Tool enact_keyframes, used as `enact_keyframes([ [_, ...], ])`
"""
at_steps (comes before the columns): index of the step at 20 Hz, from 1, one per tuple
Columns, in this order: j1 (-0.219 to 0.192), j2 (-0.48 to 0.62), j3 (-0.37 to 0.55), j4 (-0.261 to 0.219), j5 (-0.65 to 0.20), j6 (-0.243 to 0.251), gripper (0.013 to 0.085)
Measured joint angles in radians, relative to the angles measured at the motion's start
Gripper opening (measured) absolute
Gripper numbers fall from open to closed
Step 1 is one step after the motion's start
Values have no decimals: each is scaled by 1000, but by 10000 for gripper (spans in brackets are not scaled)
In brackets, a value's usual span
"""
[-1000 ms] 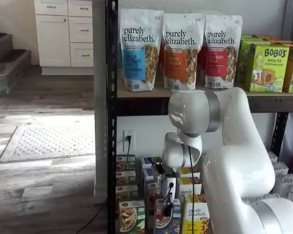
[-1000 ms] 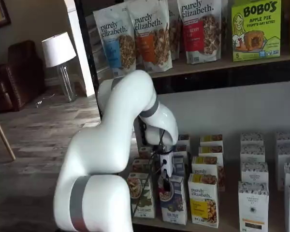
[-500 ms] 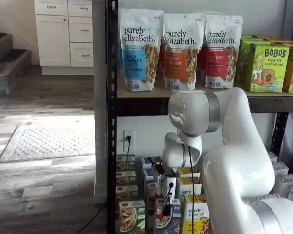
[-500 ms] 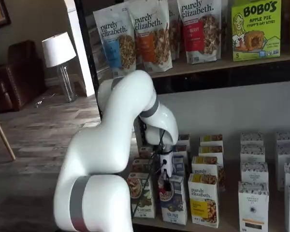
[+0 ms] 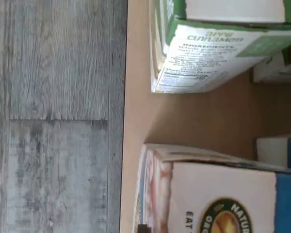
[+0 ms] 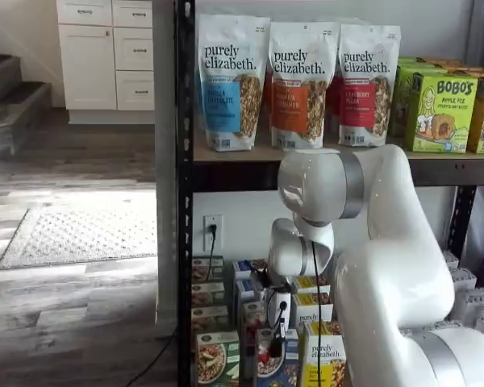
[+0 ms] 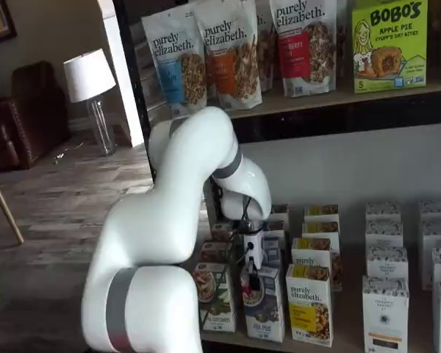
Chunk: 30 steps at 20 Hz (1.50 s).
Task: Pick up the blue and white box that is on the bottom shelf, the second box from the left
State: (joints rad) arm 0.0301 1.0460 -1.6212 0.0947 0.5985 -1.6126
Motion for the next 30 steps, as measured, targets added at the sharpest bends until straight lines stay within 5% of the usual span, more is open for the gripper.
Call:
enact_keyframes([
  [6, 1, -2, -1, 2, 10, -1, 450],
  [16, 13, -53, 78, -16, -1, 25, 450],
  [30, 33, -299, 464, 23, -118, 4, 450],
])
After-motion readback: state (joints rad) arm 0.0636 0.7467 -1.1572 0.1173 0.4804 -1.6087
